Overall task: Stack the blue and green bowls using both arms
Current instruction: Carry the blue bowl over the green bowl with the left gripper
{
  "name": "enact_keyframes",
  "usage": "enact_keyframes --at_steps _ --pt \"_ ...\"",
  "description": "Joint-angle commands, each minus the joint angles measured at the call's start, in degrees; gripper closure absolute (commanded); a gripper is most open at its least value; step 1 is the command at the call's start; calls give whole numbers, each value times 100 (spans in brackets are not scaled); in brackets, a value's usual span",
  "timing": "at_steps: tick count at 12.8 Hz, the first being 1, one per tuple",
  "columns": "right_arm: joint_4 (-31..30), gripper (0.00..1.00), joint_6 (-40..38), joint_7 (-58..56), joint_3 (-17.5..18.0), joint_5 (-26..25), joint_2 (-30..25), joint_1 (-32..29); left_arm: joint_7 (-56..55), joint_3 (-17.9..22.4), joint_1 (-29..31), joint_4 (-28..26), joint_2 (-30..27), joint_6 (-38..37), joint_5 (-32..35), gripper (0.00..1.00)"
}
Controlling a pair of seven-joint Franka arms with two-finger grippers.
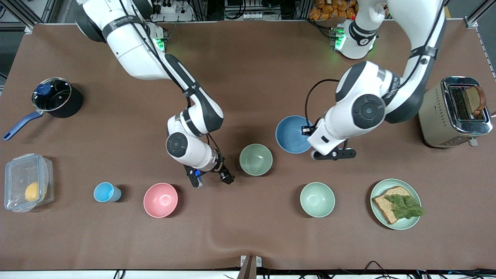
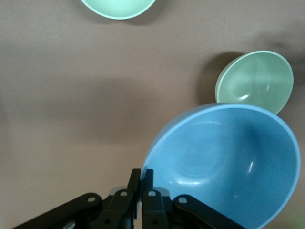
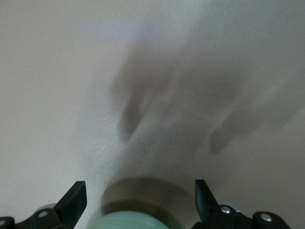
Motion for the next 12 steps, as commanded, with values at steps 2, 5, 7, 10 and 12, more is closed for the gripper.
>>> enact_keyframes --at_steps 2,5,7,10,12 --pt "173 0 158 342 30 130 177 34 -594 4 -172 142 400 341 253 100" --pt "270 0 158 484 39 130 300 61 -779 4 -313 142 645 648 200 100" --pt "270 0 306 597 48 147 370 87 -1121 12 -445 203 848 780 200 100" --pt "533 0 369 1002 48 147 546 166 -1184 12 -524 203 1041 1298 200 100" --pt "551 0 369 1011 39 138 581 228 -1297 12 -559 212 1164 1588 200 100"
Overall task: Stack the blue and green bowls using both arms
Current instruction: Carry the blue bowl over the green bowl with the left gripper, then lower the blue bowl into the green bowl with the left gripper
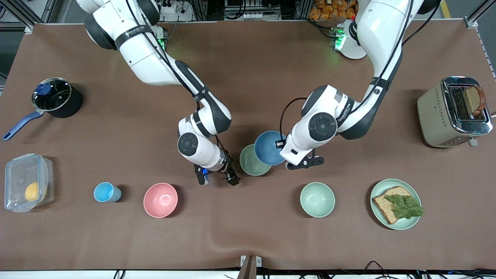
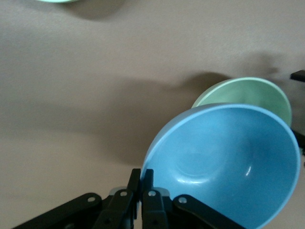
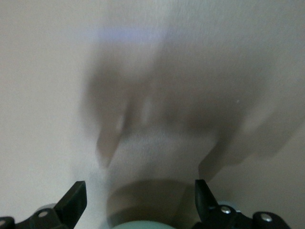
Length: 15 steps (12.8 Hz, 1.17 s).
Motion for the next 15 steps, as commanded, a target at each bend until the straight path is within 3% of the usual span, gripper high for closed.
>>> enact_keyframes --at_steps 1,15 --pt "279 0 16 143 6 87 195 67 -282 13 -129 196 222 307 71 100" --pt "235 0 16 73 -20 25 186 93 -414 57 -385 231 644 1301 88 100"
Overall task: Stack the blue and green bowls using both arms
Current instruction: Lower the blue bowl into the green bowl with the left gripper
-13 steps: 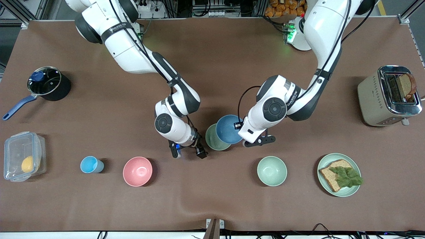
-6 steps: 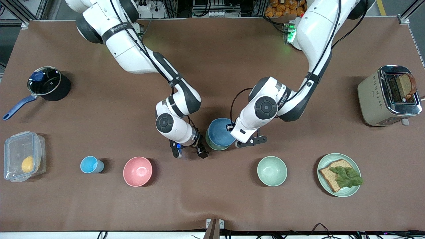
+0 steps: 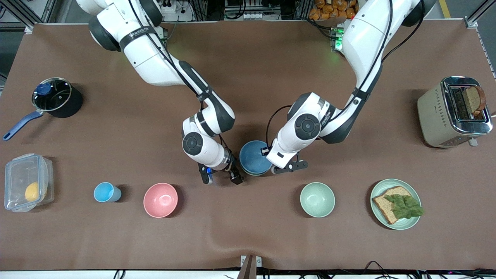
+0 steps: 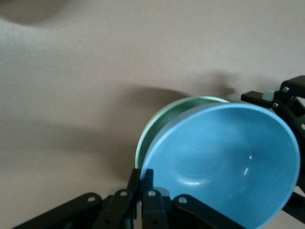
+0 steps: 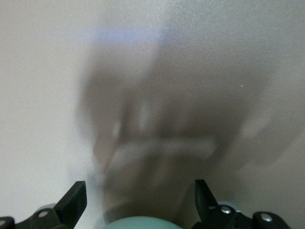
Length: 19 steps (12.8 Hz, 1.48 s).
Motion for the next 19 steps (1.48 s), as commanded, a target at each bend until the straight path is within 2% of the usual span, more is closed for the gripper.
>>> enact_keyframes --at_steps 1,11,12,16,17,18,19 --pt "164 0 16 9 -18 25 116 30 -129 52 -80 146 128 98 97 100" --pt "155 0 8 -140 -27 -125 116 13 -146 61 -150 128 225 125 141 100" --pt "155 0 16 -210 -27 -133 116 4 -146 69 -168 128 234 125 141 85" --pt "155 0 -89 -501 -18 -98 54 -154 -146 78 -168 128 269 125 132 68" --pt "155 0 -98 -501 -18 -107 28 -154 -146 78 -168 128 260 125 132 58" --pt "155 0 -229 -527 -18 -107 -24 -198 -155 78 -168 137 243 125 124 41" --pt "155 0 -430 -675 -18 -107 -51 -259 -155 78 -142 137 173 125 132 10"
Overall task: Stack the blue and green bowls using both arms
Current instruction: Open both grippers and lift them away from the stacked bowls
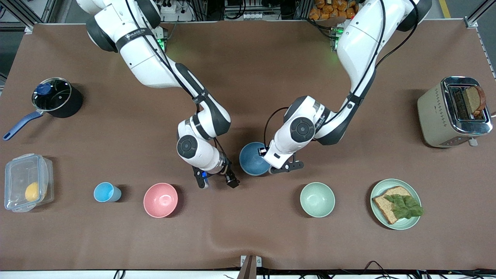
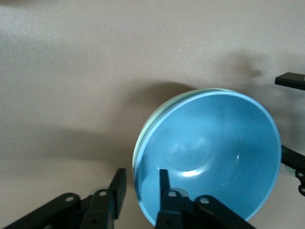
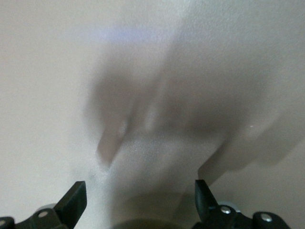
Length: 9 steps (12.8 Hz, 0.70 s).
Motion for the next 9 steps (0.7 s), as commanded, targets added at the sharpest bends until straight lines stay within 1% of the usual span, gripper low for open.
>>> enact_keyframes --at_steps 1,2,4,5,6,7,9 --pt "83 0 -476 -473 44 -51 -93 -170 -146 79 -25 106 -167 23 140 0" --pt "83 0 -695 -667 44 -43 -145 -249 -138 149 10 97 -333 -3 149 0" --pt "83 0 -1082 -958 35 -51 -303 -337 -138 272 168 -17 -877 -178 228 0" --pt "83 0 -1363 -1194 35 -60 -400 -398 -138 316 221 -35 -1167 -484 315 0" --pt "91 0 -1670 -1432 43 -34 -505 -608 -51 386 387 -87 -1483 -966 690 0" --pt "91 0 -2004 -1686 104 -34 -602 -845 72 360 571 -122 -1782 -1432 1068 0" --pt "118 0 -2768 -2248 96 -34 -865 -1118 318 360 739 -123 -2380 -2302 1195 0"
